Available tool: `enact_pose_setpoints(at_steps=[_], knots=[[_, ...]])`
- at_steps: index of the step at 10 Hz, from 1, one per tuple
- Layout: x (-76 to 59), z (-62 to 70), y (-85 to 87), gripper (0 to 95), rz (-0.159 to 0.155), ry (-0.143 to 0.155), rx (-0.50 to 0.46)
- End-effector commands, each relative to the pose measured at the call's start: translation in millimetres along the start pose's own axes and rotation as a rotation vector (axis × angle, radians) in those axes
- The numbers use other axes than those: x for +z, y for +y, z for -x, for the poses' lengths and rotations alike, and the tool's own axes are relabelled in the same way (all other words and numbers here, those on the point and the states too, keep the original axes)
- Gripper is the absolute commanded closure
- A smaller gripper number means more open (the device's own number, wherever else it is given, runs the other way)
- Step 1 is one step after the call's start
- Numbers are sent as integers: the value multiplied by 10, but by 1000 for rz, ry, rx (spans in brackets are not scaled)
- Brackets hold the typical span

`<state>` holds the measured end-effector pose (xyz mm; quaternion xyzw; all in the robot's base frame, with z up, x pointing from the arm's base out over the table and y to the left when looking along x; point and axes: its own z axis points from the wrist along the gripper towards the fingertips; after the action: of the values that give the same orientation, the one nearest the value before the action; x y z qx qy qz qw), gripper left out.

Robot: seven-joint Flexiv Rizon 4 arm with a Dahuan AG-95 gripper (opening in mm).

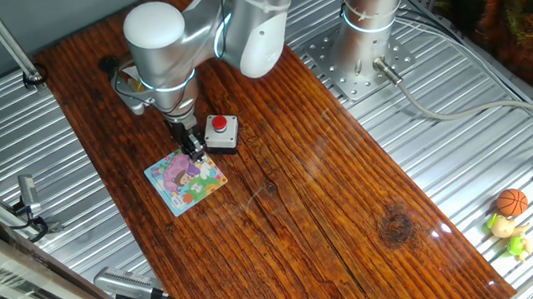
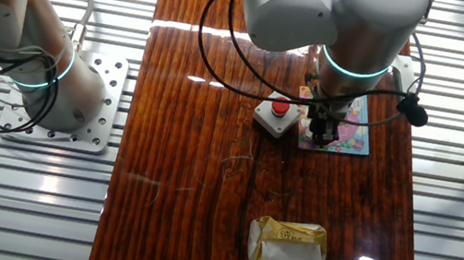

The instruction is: Assemble one piece of a puzzle

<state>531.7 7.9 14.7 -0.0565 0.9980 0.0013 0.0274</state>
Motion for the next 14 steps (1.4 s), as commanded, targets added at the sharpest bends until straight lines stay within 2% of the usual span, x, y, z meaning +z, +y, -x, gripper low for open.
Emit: enact_pose_setpoints(at_steps=[1, 14], knots=[[-4, -6, 1, 950, 0, 1, -2], [-8, -37, -20, 950, -1, 1, -5]])
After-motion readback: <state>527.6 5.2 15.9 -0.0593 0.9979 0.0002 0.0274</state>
